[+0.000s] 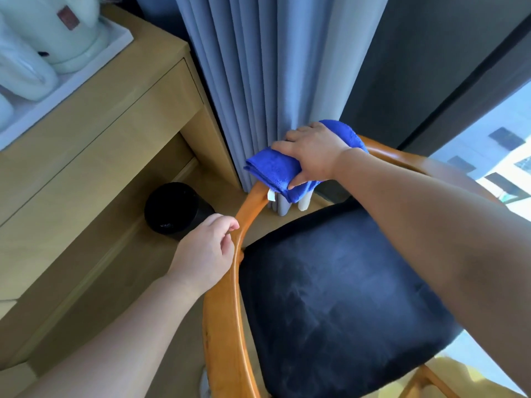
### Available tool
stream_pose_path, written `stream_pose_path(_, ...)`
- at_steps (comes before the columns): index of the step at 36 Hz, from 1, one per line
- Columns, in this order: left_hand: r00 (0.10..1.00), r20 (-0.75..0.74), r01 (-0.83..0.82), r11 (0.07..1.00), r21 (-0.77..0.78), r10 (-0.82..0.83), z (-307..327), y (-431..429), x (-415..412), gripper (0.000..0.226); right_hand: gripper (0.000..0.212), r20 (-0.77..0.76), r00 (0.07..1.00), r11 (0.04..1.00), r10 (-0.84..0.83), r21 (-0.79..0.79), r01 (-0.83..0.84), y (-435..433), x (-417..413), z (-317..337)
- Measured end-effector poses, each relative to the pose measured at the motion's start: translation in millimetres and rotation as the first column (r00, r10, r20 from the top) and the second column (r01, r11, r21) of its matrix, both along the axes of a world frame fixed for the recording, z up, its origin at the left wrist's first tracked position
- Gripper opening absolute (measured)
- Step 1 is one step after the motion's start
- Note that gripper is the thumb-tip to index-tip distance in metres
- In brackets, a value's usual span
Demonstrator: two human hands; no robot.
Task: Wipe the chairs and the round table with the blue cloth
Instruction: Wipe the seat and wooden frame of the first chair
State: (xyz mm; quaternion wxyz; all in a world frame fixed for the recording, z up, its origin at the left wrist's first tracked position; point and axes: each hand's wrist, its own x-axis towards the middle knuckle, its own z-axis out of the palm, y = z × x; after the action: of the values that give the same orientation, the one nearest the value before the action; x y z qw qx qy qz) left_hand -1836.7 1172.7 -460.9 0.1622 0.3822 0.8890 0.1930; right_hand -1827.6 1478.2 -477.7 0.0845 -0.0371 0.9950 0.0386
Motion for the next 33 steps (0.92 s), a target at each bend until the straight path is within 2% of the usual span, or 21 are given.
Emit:
stream_pose_path(11, 0.998, -0.029, 0.064, 0.998, 0.013, -0.064, -0.5, 36.3, 0.9, 0.022, 0.094, -0.093, 0.98, 0.982, -0.174, -0.094, 0.165, 30.4, 22.0, -9.2)
stream_pose_path(22, 0.988, -0.011, 0.153, 0.988, 0.001, -0.153, -13.8, 74.7, 12.3, 0.022, 0.097, -0.131, 0.917, 0.917, -0.376, -0.194, 0.349, 61.6, 48.1, -23.0)
stream_pose_path(26, 0.982, -0.018, 0.19, 0.982, 0.016, -0.19, -14.3, 90.4, 14.9, 0.022, 0.096, -0.136, 0.879, 0.878, -0.458, -0.228, 0.422, 70.7, 59.4, -29.2)
stream_pose_path(30, 0.978, -0.006, 0.21, 0.978, 0.015, -0.21, -16.2, 100.6, 17.6, 0.022, 0.092, -0.086, 0.808, 0.797, -0.583, -0.252, 0.549, 89.1, 83.4, -38.0)
stream_pose_path(33, 0.976, 0.018, 0.219, 0.976, 0.01, -0.219, -20.8, 108.3, 22.6, 0.023, 0.087, -0.041, 0.757, 0.754, -0.652, -0.137, 0.642, 109.4, 113.2, -45.5)
